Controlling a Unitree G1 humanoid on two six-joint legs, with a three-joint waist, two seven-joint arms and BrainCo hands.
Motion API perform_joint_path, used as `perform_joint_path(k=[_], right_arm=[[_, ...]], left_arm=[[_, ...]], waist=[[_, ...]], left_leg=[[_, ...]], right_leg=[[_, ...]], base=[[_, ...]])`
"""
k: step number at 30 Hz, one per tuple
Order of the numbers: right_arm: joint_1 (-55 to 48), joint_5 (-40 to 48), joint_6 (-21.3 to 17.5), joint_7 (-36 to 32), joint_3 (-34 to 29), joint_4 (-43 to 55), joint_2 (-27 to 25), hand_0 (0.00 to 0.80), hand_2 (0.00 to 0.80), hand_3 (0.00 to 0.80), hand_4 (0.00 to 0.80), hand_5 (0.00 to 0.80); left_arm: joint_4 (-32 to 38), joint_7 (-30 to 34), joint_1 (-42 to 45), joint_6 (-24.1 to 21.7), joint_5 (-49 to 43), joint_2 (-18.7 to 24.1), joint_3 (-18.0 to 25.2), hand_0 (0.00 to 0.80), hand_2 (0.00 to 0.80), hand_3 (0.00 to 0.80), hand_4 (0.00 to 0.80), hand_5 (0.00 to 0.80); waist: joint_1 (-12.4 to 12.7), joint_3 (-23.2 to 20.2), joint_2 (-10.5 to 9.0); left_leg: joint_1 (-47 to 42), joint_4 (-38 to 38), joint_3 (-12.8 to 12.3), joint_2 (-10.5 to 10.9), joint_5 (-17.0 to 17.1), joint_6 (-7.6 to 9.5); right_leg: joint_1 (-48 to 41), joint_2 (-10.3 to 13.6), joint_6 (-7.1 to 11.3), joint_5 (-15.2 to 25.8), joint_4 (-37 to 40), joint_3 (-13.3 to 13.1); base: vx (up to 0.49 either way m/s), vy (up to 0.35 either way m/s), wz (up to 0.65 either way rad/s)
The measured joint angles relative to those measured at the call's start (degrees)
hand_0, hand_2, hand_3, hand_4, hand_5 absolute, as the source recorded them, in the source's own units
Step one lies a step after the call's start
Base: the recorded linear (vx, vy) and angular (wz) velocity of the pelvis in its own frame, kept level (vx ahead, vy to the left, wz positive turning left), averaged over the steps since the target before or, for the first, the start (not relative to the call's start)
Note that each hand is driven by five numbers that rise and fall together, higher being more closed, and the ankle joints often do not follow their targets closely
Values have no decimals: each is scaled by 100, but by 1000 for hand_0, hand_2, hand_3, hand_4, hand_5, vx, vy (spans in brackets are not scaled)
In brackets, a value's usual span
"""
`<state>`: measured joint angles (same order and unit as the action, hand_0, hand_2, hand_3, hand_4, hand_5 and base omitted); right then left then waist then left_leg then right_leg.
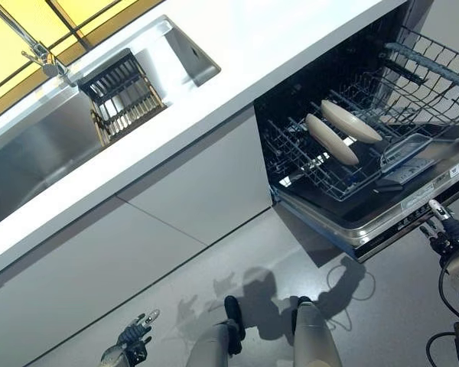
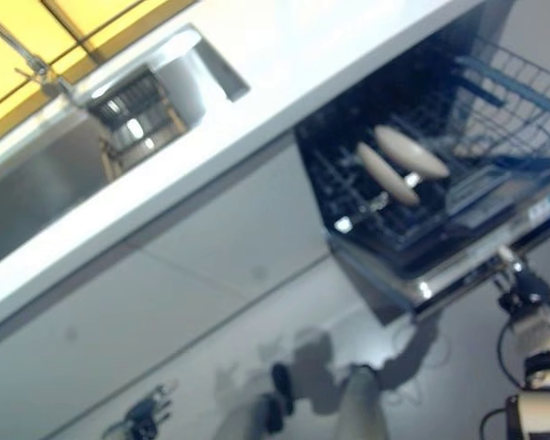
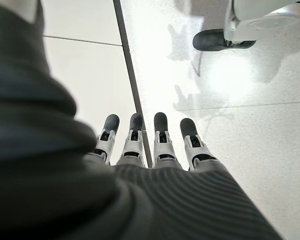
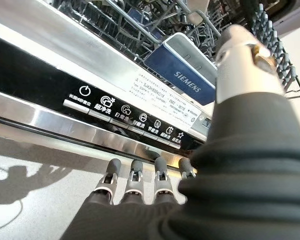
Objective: Take plates into dishwasher
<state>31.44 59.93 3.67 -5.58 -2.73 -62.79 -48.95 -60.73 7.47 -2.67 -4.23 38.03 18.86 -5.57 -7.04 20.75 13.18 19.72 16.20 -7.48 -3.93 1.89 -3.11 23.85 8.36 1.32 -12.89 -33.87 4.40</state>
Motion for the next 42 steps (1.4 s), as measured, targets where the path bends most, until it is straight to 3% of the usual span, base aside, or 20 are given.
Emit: perform_joint_path(k=[12, 15, 19, 20, 21, 22, 23, 25, 27, 28, 33, 39, 42], right_arm=[[0, 3, 174, 102, 124, 31, -143, 0, 0, 0, 0, 0], [-3, 5, 186, 133, 130, 29, -185, 0, 0, 0, 0, 0], [-3, 53, 163, 131, 141, 70, -205, 0, 0, 0, 0, 0], [1, 54, 161, 130, 144, 111, -201, 0, 0, 0, 0, 0], [1, 55, 157, 125, 142, 168, -202, 0, 0, 0, 0, 0], [18, 55, 157, 125, 143, 214, -200, 0, 0, 0, 0, 0], [25, 56, 133, 124, 136, 215, -189, 0, 0, 0, 0, 0], [81, 56, 111, 124, 135, 215, -200, 0, 0, 0, 0, 0], [179, 56, 80, 94, 117, 215, -194, 0, 0, 0, 0, 0], [294, 56, 53, 63, 107, 216, -206, 0, 0, 0, 0, 0], [604, 158, -104, -93, 60, 260, -188, 0, 0, 0, 0, 0], [1072, 155, -112, -534, 65, 767, -119, 0, 0, 0, 0, 0], [1141, 138, -99, -551, 70, 774, -91, 0, 0, 0, 0, 0]], left_arm=[[92, -85, 50, 120, 0, -107, 6, 0, 0, 0, 0, 0], [96, -136, 23, 114, -1, -88, 14, 0, 0, 0, 0, 0], [52, -162, 61, 128, -19, -80, 121, 0, 0, 0, 0, 0], [51, -162, 47, 126, -23, -73, 183, 0, 0, 0, 0, 0], [44, -163, 17, 126, -26, -64, 222, 0, 0, 0, 0, 0], [42, -161, 30, 126, -29, -59, 223, 0, 0, 0, 0, 0], [37, -162, 30, 124, -43, -35, 224, 0, 0, 0, 0, 0], [86, -161, 28, 94, -121, 58, 230, 0, 0, 0, 0, 0], [74, -163, 44, 106, -124, 96, 231, 0, 0, 0, 0, 0], [71, -161, 56, 112, -127, 88, 227, 0, 0, 0, 0, 0], [89, -157, 90, 109, -142, 160, 226, 0, 0, 0, 0, 0], [96, -132, 110, 112, -355, 210, 223, 0, 0, 0, 0, 0], [92, -125, 131, 107, -357, 240, 223, 0, 0, 0, 0, 0]], waist=[[95, 3, -22], [133, 0, -106], [253, -4, -246], [295, 9, -325], [326, 32, -411], [380, 29, -426], [389, 8, -400], [390, -8, -544], [392, -19, -662], [391, -20, -680], [664, -60, -775], [800, -70, -790], [837, -126, -899]], left_leg=[[-308, -119, 184, 37, 18, 53], [-242, -162, 305, 112, 39, 116], [-340, -466, 464, 123, 116, 87], [-396, -465, 454, 127, 62, 111], [-300, 63, 344, 198, -144, 354], [-275, 493, 230, 254, -378, 429], [-303, 407, 292, 258, -512, 319], [-308, 200, 495, 373, -477, 328], [-316, 32, 476, 401, -468, 340], [-297, 289, 427, 378, -487, 420], [-416, 136, 523, 437, -358, 318], [-611, 3, 612, 419, -332, 282], [-703, -97, 616, 411, -290, 282]], right_leg=[[-624, -20, 32, 205, 560, 339], [-745, -71, 75, 189, 588, 405], [-839, -172, -21, 234, 753, 426], [-862, -111, -53, 317, 866, 495], [-883, 43, -76, 337, 840, 666], [-915, 65, -56, 320, 783, 779], [-964, -24, -24, 278, 712, 850], [-965, -85, -49, 252, 774, 764], [-977, -116, -107, 285, 912, 731], [-996, -81, -161, 286, 887, 836], [-1121, -152, -137, 203, 828, 889], [-1378, -193, -162, 184, 956, 1008], [-1472, -223, -168, 176, 1047, 1008]], base=[[67, -23, 7], [68, -69, 25], [53, -44, 21], [55, -27, 18], [62, -27, 9], [60, -23, 15], [55, -19, 24], [46, -16, 47], [44, -16, 43], [43, -16, 32], [48, -14, 18], [41, 0, 13], [69, 10, 22]])
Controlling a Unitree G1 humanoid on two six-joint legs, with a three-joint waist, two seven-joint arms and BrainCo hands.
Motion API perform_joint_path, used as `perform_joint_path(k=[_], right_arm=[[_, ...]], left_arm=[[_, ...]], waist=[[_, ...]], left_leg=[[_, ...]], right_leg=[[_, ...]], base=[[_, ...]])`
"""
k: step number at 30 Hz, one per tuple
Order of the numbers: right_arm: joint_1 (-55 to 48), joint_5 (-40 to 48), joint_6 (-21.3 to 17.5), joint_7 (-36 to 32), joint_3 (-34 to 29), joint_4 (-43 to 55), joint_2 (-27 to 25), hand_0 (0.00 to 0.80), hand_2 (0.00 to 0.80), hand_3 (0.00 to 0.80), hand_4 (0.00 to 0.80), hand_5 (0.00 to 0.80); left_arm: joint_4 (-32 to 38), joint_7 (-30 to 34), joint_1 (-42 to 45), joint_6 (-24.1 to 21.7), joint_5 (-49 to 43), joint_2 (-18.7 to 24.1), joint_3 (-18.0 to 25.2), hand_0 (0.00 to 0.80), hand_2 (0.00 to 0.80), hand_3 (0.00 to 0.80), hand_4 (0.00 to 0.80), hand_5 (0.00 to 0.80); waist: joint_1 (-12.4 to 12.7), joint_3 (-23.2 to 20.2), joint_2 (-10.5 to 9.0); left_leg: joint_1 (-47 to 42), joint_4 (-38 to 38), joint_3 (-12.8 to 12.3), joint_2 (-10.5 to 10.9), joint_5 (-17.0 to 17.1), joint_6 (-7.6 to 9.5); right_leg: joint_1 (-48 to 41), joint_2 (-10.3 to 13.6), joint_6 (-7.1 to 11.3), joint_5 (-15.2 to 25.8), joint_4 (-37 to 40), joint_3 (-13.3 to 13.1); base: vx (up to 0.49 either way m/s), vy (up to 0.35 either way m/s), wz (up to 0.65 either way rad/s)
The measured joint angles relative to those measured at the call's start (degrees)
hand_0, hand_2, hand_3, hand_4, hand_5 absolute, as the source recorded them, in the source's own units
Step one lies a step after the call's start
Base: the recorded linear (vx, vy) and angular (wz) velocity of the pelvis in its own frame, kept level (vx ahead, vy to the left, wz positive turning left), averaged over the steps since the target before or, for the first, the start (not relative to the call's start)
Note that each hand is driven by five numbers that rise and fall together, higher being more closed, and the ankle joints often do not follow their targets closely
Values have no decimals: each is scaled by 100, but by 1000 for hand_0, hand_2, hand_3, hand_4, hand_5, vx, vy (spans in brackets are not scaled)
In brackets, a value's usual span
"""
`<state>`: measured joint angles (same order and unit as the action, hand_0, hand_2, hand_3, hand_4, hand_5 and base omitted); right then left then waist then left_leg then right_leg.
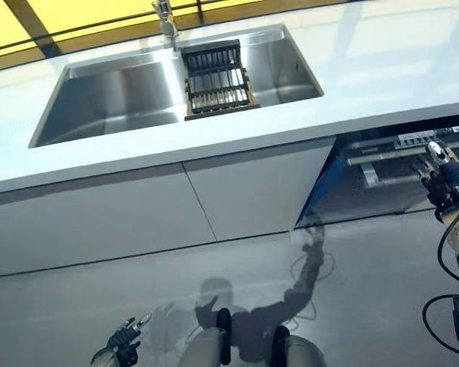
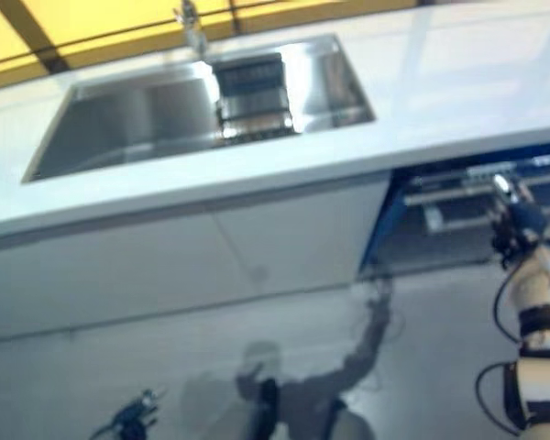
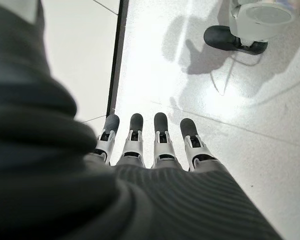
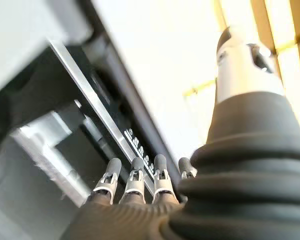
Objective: Take plates into dishwasher
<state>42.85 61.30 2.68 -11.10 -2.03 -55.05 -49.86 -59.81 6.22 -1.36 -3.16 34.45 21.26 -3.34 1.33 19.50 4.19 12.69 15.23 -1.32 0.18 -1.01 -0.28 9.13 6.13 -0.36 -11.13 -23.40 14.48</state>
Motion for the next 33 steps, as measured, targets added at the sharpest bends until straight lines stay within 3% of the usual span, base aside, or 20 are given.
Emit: perform_joint_path(k=[5, 10, 17, 25, 33], right_arm=[[-52, -281, 168, 10, -1, -30, 111, 0, 0, 0, 0, 0], [-515, -509, 285, 67, -9, -75, 416, 0, 0, 0, 0, 0], [-1670, -878, 402, 418, -50, -185, 1129, 0, 0, 0, 0, 0], [-2662, -1422, 341, 269, -51, -713, 1838, 0, 0, 0, 0, 0], [-3413, -2170, 159, 70, 249, -944, 2681, 0, 0, 0, 0, 0]], left_arm=[[-1, 26, 110, -5, -4, 26, -1, 0, 0, 0, 0, 0], [-13, 46, 129, -57, -3, 51, -4, 0, 0, 0, 0, 0], [-68, 55, 143, -125, -2, 24, -3, 0, 0, 0, 0, 0], [-373, 53, 107, -105, -2, -15, -26, 0, 0, 0, 0, 0], [-823, 65, -47, 2, -148, -98, -190, 0, 0, 0, 0, 0]], waist=[[-18, -153, -232], [-51, -606, -447], [-58, -1163, -530], [-182, -1610, -669], [-219, -1846, -807]], left_leg=[[-219, -226, -10, 12, 38, 7], [-434, -592, -55, -4, 87, 17], [-908, -1236, -187, -29, 234, -10], [-1426, -1956, -314, -6, 418, -19], [-1512, -2020, -351, 0, 426, -30]], right_leg=[[-241, -31, 42, 32, 242, -14], [-442, -141, 70, 156, 689, -174], [-948, -269, 124, 452, 1584, -326], [-1447, -336, 173, 732, 2401, -453], [-1626, -349, 180, 885, 2719, -486]], base=[[78, 28, 5], [68, 50, -5], [55, 63, -10], [37, 65, -8], [44, 45, -3]])
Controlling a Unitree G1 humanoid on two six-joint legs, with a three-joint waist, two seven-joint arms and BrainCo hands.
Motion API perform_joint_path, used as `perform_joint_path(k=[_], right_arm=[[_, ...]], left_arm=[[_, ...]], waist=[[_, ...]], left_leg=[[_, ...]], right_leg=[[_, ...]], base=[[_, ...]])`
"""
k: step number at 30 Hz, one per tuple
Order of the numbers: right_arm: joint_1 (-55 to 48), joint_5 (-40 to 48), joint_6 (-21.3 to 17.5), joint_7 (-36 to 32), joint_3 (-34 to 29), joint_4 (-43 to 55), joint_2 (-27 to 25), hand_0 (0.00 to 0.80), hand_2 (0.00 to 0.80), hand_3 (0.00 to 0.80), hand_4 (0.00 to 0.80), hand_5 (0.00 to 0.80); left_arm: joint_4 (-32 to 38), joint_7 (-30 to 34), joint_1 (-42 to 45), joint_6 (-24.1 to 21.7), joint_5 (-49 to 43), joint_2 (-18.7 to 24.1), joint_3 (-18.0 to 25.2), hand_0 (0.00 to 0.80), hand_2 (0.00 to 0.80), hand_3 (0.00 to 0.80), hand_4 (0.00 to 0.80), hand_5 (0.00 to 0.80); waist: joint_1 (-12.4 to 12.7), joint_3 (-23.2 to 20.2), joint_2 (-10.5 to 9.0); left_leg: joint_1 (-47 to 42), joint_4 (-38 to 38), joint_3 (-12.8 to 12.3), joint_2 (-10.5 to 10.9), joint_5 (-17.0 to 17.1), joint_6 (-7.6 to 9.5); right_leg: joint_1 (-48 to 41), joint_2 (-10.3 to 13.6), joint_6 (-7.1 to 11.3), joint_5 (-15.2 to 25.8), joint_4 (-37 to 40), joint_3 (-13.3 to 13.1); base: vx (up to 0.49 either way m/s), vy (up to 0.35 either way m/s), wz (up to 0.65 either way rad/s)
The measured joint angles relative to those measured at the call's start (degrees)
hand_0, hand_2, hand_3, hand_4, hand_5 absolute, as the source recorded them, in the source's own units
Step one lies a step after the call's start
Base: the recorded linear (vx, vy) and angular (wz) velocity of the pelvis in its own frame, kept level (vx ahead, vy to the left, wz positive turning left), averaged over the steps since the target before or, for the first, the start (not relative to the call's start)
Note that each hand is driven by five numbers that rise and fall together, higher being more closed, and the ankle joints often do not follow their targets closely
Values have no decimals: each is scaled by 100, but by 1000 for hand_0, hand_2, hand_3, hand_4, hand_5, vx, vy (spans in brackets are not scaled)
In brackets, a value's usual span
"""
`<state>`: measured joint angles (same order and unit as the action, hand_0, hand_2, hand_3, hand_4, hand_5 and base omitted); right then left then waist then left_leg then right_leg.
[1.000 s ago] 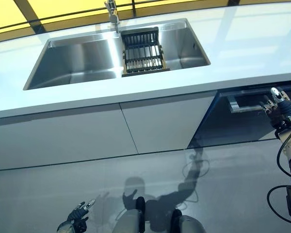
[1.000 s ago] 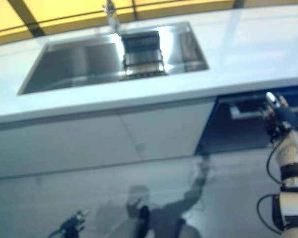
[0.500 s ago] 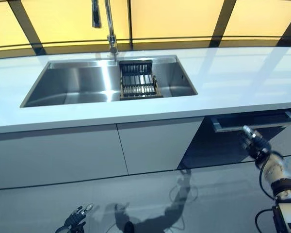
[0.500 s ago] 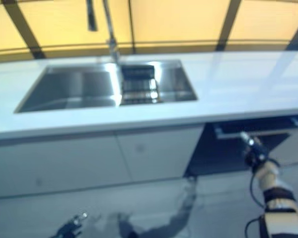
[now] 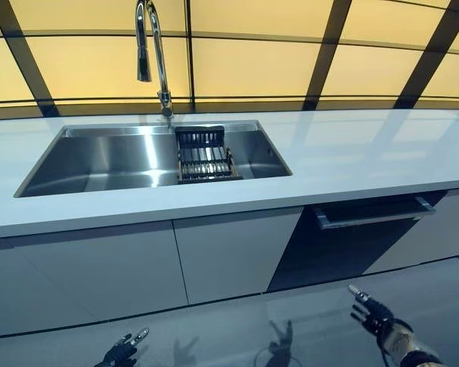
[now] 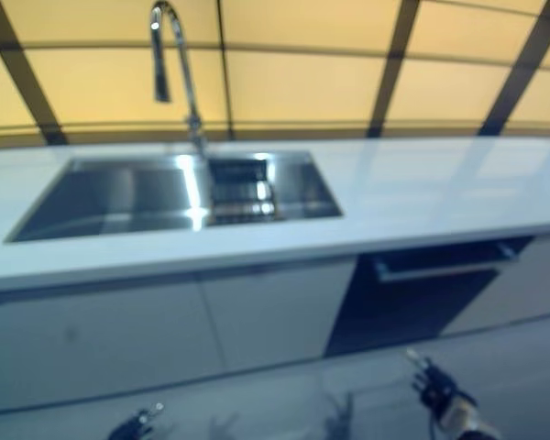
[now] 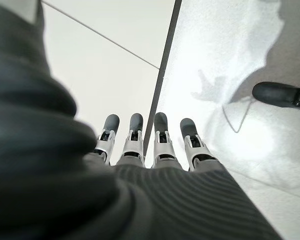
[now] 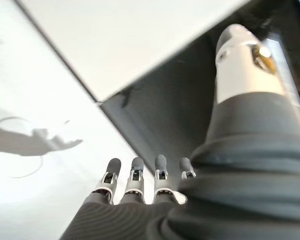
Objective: Take plates into dishwasher
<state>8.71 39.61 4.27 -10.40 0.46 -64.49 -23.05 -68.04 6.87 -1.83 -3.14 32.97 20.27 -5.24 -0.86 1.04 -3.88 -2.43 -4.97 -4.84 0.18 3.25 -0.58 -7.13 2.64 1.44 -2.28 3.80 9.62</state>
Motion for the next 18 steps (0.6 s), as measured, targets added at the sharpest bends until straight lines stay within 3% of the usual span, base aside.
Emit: perform_joint_path(k=[8, 18], right_arm=[[-672, -296, -47, -30, 373, -469, 858, 0, 0, 0, 0, 0], [-899, -609, -9, -20, 681, -648, 1165, 0, 0, 0, 0, 0]], left_arm=[[-634, -30, 54, 249, -666, -265, -239, 0, 0, 0, 0, 0], [-746, -170, 208, 339, -975, -580, -485, 0, 0, 0, 0, 0]], waist=[[-10, -149, 84], [-143, -252, 87]], left_leg=[[-97, -25, -12, 0, -9, 3], [-119, -25, 26, -4, 0, 2]], right_leg=[[-85, 28, 2, 3, 9, 9], [-131, 25, -1, 21, 45, 27]], base=[[45, 26, 0], [4, 5, 0]])
